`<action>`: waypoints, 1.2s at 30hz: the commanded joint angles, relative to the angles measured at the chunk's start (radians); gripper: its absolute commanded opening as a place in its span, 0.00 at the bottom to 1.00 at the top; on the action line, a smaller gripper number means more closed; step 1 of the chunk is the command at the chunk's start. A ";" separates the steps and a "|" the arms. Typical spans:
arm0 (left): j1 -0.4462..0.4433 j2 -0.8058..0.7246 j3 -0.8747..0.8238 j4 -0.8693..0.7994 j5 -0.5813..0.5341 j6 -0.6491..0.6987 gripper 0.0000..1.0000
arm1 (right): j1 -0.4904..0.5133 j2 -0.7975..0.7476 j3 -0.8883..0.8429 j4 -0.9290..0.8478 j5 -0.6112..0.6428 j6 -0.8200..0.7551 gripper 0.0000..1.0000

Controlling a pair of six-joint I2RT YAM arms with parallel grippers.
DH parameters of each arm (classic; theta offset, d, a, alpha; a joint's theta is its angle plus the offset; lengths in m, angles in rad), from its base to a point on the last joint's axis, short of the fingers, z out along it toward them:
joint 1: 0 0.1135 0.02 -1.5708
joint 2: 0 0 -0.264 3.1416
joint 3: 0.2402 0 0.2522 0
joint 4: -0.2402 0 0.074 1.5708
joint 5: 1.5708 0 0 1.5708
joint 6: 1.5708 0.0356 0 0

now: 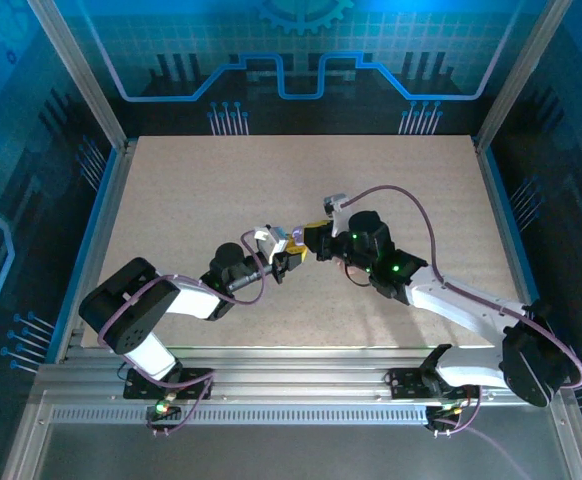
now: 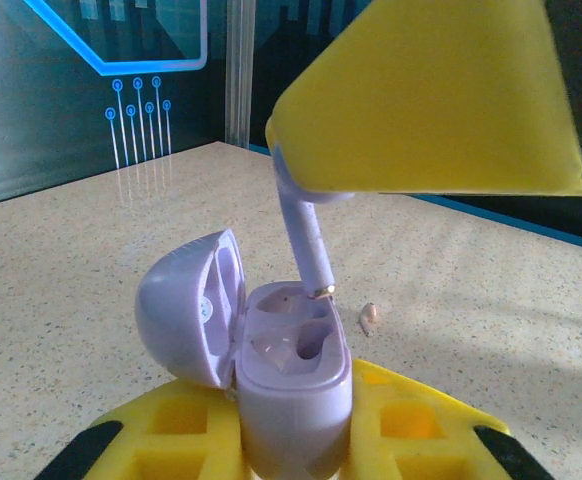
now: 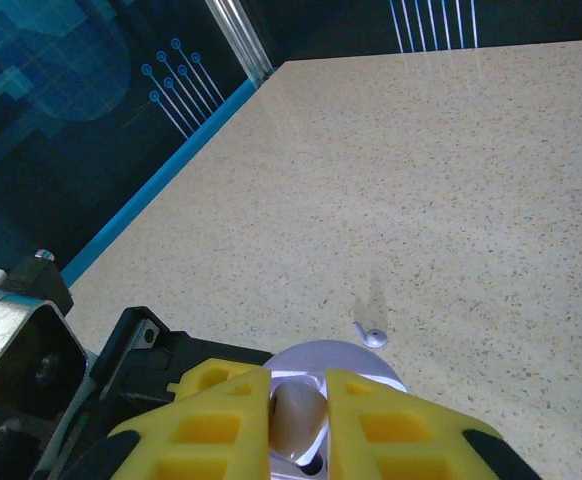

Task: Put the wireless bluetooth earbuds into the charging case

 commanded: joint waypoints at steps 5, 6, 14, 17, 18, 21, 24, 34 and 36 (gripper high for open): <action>-0.008 -0.010 -0.004 0.049 0.022 0.012 0.15 | 0.020 -0.007 -0.003 -0.010 0.028 -0.028 0.19; -0.010 -0.012 -0.005 0.049 0.022 0.013 0.15 | 0.021 -0.004 -0.005 -0.010 0.029 -0.028 0.19; -0.009 -0.020 -0.003 0.047 0.025 0.012 0.15 | 0.024 0.008 -0.008 -0.003 0.035 -0.027 0.19; -0.010 -0.022 -0.003 0.048 0.025 0.010 0.15 | 0.024 0.009 -0.014 -0.004 0.038 -0.029 0.19; -0.011 -0.022 -0.003 0.048 0.024 0.009 0.15 | 0.026 0.011 -0.015 -0.004 0.040 -0.030 0.19; -0.011 -0.025 -0.002 0.049 0.024 0.008 0.15 | 0.028 0.016 -0.017 -0.007 0.042 -0.032 0.19; -0.011 -0.027 0.000 0.050 0.021 0.007 0.16 | 0.032 0.020 -0.014 -0.011 0.042 -0.036 0.19; -0.011 -0.037 0.002 0.045 0.016 0.006 0.16 | 0.041 0.032 -0.015 -0.020 0.055 -0.049 0.18; -0.011 -0.040 0.005 0.043 0.014 0.007 0.16 | 0.044 0.034 -0.014 -0.027 0.061 -0.056 0.19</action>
